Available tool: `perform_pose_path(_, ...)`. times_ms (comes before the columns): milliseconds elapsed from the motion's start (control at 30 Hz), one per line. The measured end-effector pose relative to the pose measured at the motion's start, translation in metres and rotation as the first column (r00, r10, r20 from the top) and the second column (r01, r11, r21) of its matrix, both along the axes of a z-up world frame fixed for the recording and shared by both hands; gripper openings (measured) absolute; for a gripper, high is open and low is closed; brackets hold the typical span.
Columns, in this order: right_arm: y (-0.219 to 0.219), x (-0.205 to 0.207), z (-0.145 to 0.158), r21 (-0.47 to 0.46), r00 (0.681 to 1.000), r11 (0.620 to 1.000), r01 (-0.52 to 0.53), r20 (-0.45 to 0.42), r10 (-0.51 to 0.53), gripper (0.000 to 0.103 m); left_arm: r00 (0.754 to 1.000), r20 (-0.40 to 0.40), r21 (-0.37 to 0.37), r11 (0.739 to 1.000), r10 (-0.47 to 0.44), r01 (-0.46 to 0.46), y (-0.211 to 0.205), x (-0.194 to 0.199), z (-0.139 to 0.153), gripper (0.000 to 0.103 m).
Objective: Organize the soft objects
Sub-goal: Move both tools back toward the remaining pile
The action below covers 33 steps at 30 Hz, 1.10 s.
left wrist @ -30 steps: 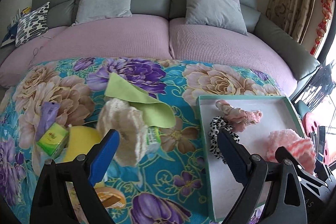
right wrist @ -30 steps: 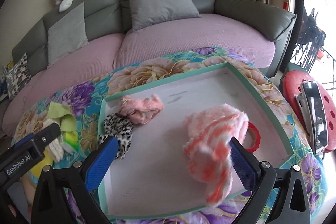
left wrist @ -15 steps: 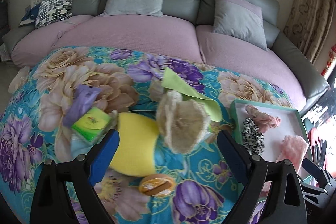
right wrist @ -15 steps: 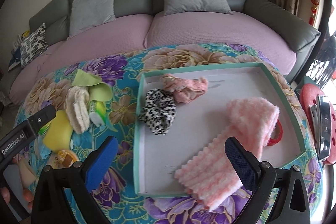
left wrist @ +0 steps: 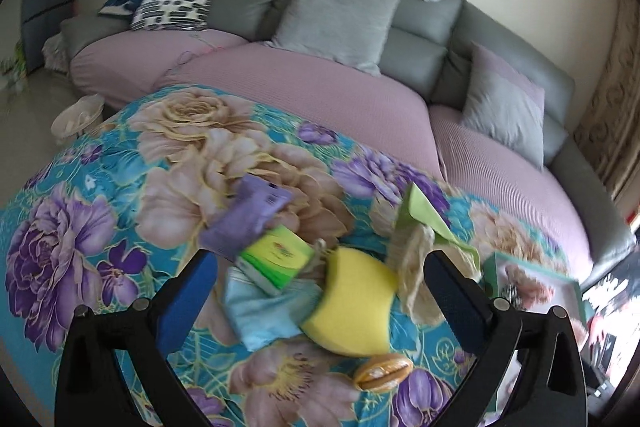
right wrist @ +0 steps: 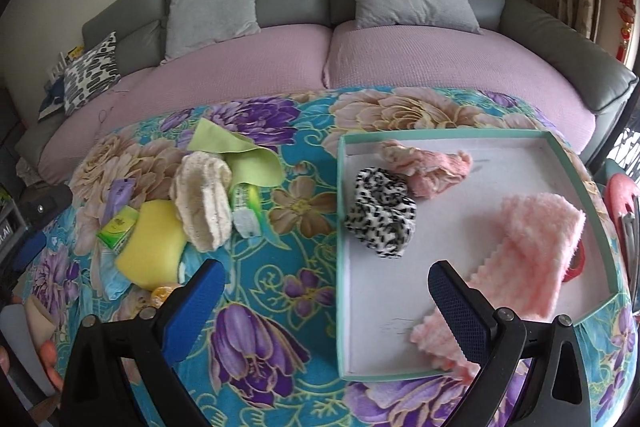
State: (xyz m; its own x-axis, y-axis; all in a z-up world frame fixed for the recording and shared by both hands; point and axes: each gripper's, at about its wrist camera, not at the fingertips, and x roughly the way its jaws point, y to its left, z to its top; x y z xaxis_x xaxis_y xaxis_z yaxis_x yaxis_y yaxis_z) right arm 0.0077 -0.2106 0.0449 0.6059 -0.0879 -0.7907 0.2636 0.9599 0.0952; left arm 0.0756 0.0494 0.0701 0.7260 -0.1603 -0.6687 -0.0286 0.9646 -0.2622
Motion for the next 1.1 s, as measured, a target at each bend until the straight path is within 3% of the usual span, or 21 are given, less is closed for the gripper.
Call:
perform_pose_path(167,0.027,0.01,-0.008,0.011,0.997,0.997,-0.076,-0.018,0.076,0.103,0.998,-0.001,-0.041,0.998,0.056,-0.056,0.022,0.001,-0.002,0.103)
perform_pose_path(333,0.05,0.018,-0.018,0.021,0.989,0.99,-0.143,-0.043,0.144,0.103,0.994,-0.005,-0.016,0.994,0.105,-0.105,0.037,0.001,-0.005,0.103)
perform_pose_path(467,0.062,0.023,-0.026,0.029,0.982,0.984,-0.175,-0.069,0.176,0.103,0.992,-0.052,0.019,0.993,0.116,-0.115,0.041,0.007,-0.018,0.103)
perform_pose_path(933,0.091,0.032,-0.053,0.057,0.954,0.964,-0.259,-0.143,0.265,0.103,0.971,-0.214,-0.003,0.994,0.107,-0.111,0.044,0.022,-0.061,0.103)
perform_pose_path(1100,0.097,0.033,-0.059,0.062,0.946,0.959,-0.277,-0.156,0.283,0.103,0.957,-0.27,0.087,0.992,0.11,-0.09,0.04,0.026,-0.074,0.103)
